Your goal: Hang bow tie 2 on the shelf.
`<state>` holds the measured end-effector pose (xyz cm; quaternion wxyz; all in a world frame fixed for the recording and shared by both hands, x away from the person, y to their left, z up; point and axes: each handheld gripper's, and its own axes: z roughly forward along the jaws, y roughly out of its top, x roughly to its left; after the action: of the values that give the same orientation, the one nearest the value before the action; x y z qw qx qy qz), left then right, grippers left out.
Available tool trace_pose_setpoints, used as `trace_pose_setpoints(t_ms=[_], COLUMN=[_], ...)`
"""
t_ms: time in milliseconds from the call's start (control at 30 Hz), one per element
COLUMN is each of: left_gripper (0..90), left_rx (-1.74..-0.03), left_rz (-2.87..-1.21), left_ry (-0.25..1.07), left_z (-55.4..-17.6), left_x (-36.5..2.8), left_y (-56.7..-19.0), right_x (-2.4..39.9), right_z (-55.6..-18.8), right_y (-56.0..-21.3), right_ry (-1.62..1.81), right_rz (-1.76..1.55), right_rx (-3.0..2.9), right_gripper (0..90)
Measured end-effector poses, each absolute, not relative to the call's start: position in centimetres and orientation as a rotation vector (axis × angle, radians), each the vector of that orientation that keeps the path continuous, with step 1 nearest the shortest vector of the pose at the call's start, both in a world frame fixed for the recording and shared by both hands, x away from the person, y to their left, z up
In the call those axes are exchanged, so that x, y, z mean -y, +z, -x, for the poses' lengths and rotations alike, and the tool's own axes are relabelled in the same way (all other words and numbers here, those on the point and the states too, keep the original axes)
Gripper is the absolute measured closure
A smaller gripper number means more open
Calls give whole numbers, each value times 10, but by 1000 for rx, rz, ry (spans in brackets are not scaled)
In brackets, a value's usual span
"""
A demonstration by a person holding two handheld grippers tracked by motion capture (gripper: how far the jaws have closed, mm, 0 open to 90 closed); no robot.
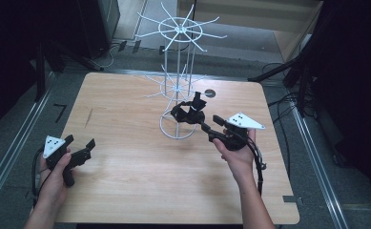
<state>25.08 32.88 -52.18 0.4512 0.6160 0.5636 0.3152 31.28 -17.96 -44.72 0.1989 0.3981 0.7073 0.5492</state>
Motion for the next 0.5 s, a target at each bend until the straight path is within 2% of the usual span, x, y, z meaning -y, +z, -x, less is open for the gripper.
trace_pose_setpoints(t_ms=[500], left_gripper=[141], left_rx=[-1394], left_rz=[-1524], left_ry=[780], left_z=[-251], left_x=[-329], left_y=[-522], right_x=[230], right_z=[-290], right_y=[-482], right_ry=[1498], right_rz=[-1211], right_rx=[-1942], right_gripper=[424])
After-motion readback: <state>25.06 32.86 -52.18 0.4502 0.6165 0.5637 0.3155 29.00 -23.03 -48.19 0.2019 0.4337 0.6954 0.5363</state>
